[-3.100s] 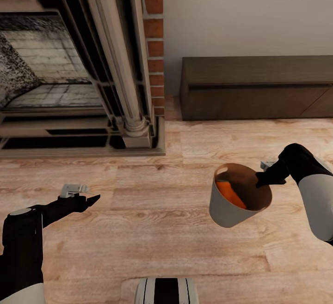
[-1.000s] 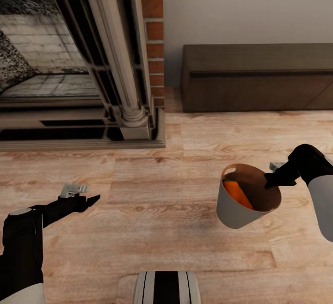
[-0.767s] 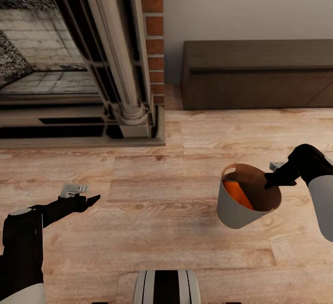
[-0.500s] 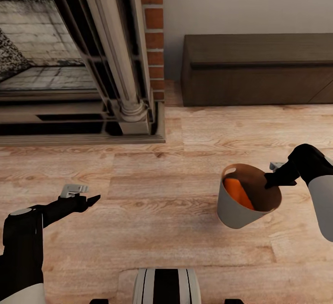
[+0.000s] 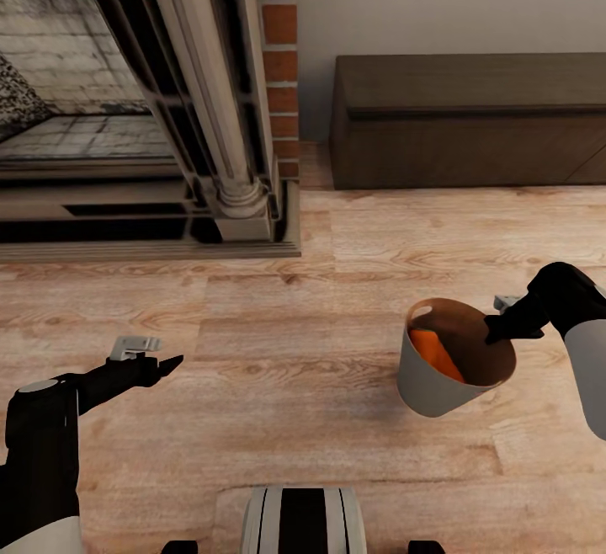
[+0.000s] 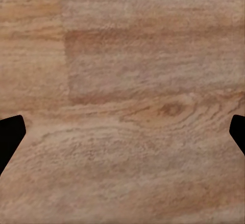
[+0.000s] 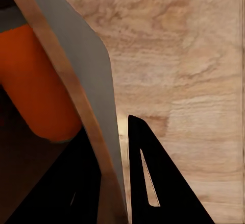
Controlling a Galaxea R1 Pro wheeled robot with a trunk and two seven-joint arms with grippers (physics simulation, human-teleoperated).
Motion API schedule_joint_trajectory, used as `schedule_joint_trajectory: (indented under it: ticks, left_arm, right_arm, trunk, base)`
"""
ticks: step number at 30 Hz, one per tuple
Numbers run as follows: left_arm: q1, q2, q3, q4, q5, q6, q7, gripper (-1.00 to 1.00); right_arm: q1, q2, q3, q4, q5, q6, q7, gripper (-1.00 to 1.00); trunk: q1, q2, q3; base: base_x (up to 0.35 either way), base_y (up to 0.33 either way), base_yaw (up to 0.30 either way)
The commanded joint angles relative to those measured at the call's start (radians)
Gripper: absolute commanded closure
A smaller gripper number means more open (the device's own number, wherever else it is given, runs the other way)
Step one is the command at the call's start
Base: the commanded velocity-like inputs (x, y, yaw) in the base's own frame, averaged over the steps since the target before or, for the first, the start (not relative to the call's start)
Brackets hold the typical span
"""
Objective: Put the three can of soda from the living room inside the tash can in the kitchen.
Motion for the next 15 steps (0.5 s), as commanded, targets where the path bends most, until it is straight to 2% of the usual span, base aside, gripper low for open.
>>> schedule_joint_trajectory:
  ticks: [1,9,15]
  left_arm:
    - [0.000,0.000,0.000,0.000,0.000,0.000,0.000,-1.00]
    - [0.000,0.000,0.000,0.000,0.000,0.000,0.001,-1.00]
    - [0.000,0.000,0.000,0.000,0.000,0.000,0.000,-1.00]
  right_arm:
    - [0.000,-0.002,-0.001,0.000,-0.013,0.010,0.003,1.00]
    - [0.000,-0.003,0.003,-0.004,-0.013,0.010,0.003,1.00]
    - [0.000,-0.003,0.004,-0.006,-0.013,0.010,0.003,1.00]
  trunk:
    - [0.000,0.000,0.000]
    - [0.003,-0.002,-0.027]
    - [0.003,-0.002,-0.027]
  base:
    - [0.000,0.000,0.000]
    - [0.000,0.000,0.000]
    - [0.000,0.000,0.000]
